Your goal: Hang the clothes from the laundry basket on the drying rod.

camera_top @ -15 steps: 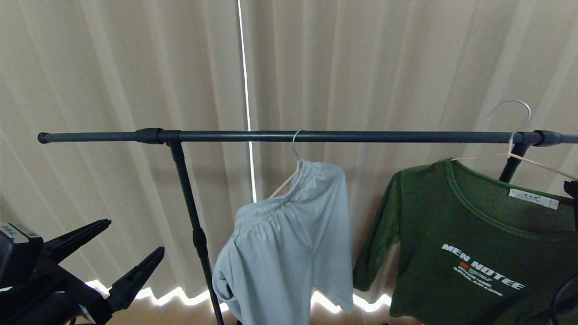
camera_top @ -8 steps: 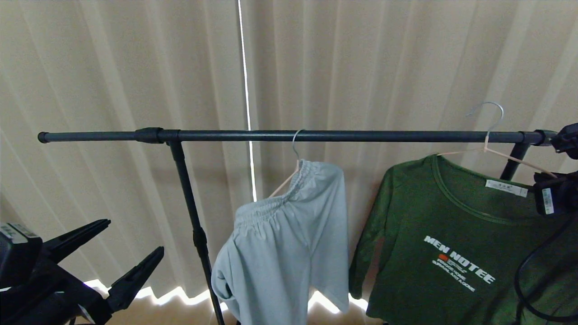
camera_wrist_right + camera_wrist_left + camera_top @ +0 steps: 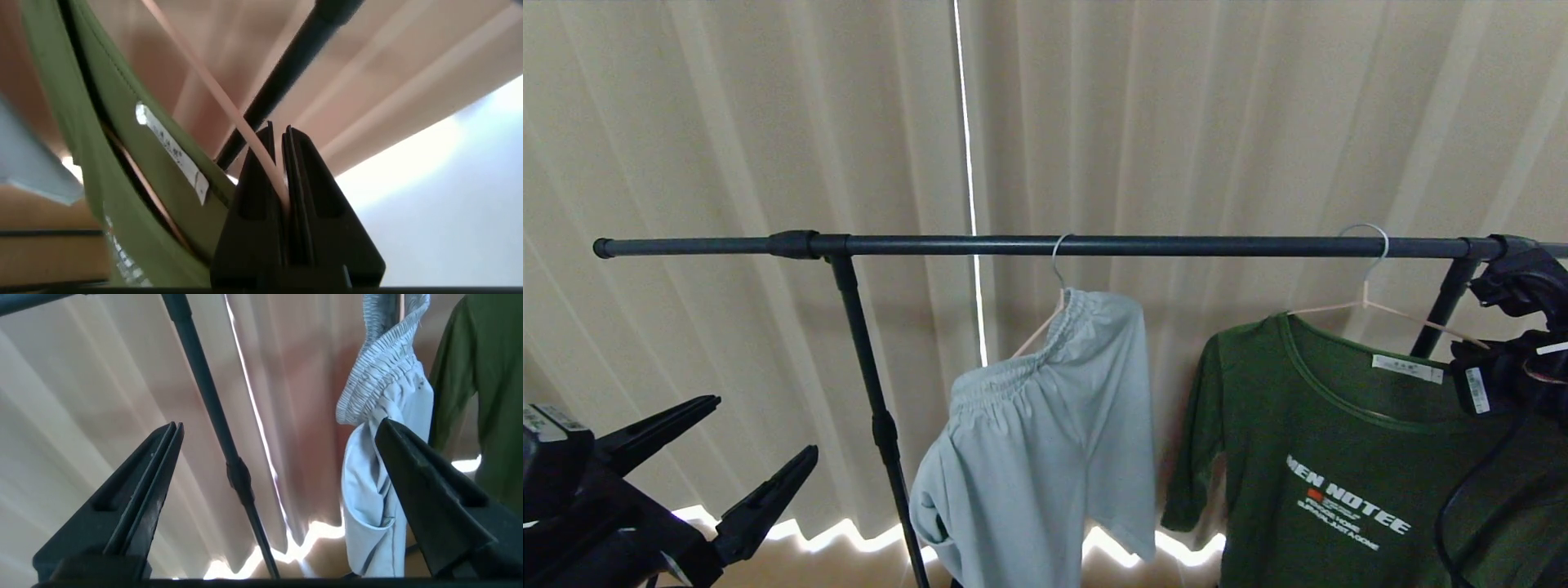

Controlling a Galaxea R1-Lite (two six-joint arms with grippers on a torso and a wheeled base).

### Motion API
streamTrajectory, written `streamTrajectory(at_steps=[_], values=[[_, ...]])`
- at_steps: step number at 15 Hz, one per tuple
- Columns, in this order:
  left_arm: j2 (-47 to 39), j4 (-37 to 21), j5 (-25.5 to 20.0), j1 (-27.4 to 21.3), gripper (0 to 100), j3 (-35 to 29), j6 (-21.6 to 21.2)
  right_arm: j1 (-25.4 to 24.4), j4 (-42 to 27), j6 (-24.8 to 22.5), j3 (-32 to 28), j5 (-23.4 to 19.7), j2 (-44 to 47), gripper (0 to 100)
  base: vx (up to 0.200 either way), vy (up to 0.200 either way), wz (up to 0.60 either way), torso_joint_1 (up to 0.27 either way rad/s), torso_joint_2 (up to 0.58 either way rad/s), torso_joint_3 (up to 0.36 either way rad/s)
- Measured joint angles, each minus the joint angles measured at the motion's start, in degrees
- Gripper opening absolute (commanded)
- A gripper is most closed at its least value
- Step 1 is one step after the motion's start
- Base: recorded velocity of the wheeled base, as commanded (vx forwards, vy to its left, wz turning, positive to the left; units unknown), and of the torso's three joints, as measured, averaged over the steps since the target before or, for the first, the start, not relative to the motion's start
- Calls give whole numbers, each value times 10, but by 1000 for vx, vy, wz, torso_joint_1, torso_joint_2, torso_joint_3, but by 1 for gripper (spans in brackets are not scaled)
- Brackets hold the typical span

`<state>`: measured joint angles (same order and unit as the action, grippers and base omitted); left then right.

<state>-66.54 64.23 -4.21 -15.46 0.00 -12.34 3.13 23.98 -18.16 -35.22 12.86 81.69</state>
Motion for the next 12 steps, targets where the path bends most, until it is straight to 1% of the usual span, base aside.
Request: streamTrajectory(at_steps=[9, 10, 12], values=[[20, -4, 0, 0, 100, 0, 0, -15, 0, 0, 13, -1, -14, 0, 0, 0, 0, 0, 0, 0], [20, -4, 0, 0, 100, 0, 0, -16, 0, 0, 13, -3, -15, 100, 0, 0, 0, 0, 0, 0], [21, -4, 0, 1, 100, 0, -1, -18, 2, 2, 19, -7, -16, 100, 0, 0, 0, 0, 0, 0]])
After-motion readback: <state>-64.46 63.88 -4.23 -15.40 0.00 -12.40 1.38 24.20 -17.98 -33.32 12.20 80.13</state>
